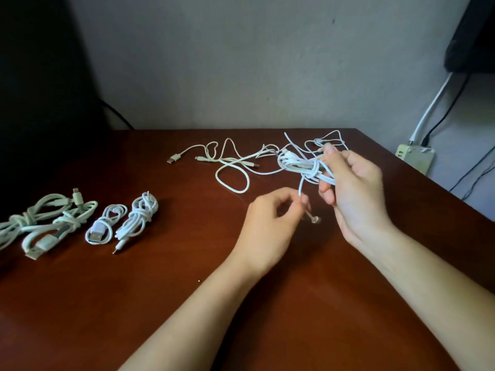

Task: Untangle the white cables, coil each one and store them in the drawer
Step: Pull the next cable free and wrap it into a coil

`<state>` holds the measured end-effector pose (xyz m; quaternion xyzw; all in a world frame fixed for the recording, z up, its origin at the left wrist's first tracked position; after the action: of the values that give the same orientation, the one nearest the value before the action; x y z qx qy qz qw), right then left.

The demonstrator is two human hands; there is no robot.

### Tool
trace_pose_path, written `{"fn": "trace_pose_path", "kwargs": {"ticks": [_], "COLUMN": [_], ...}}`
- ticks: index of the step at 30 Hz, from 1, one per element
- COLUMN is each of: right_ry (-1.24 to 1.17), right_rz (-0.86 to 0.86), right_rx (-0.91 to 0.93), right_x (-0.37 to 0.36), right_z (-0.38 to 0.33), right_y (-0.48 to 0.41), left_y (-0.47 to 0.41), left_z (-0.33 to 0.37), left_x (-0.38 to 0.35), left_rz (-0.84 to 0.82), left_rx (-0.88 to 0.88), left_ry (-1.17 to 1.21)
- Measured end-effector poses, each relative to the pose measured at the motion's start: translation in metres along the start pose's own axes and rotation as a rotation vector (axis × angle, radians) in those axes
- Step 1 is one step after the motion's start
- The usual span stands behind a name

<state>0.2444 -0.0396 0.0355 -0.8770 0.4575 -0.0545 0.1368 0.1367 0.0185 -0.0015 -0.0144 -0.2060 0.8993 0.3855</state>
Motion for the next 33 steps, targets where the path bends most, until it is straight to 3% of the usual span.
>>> {"fn": "trace_pose_path", "kwargs": {"ticks": [4, 8, 11, 14, 21, 25, 29, 33], "right_ry": [0.168, 0.424, 0.642, 0.708, 0.753, 0.769, 0.734, 0.666], "right_rz": [0.080, 0.178, 0.195, 0.140, -0.007, -0.124, -0.315, -0.454], "right_rx": [0.109, 0.274, 0.440, 0.491, 0.502, 0.455, 0.468, 0.445], "right_x": [0.003, 0.014, 0.020, 0.021, 0.018, 0.016, 0.011, 0.007], "right_z": [0.006, 0.014, 0.016, 0.016, 0.017, 0.014, 0.008, 0.010], "right_y": [-0.005, -0.016, -0.020, -0.022, -0.020, -0.017, -0.010, -0.004], "left_y": [0.001, 0.007, 0.008, 0.006, 0.002, 0.000, -0.002, -0.003], "left_z": [-0.002, 0.002, 0.004, 0.002, 0.001, 0.001, 0.002, 0.003], "left_x": [-0.003, -0.007, -0.006, 0.001, 0.011, 0.016, 0.018, 0.021], "left_rz": [-0.085, -0.149, -0.073, 0.054, 0.278, 0.310, 0.362, 0.375], "left_rx": [0.077, 0.039, -0.062, -0.193, -0.423, -0.524, -0.522, -0.406], "left_ry": [0.076, -0.048, -0.202, -0.389, -0.583, -0.647, -0.569, -0.407]}}
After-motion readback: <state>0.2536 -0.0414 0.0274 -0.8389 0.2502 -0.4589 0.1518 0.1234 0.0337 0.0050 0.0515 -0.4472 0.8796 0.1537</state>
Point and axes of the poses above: each hand's wrist, its own y-axis away from the middle knuckle, its own x-axis out of the back of the hand, z = x × y, the point moved 1 cm from there along -y, towards the middle knuckle, and after that the axes turned 9 degrees about y, right-handed, at the moved point
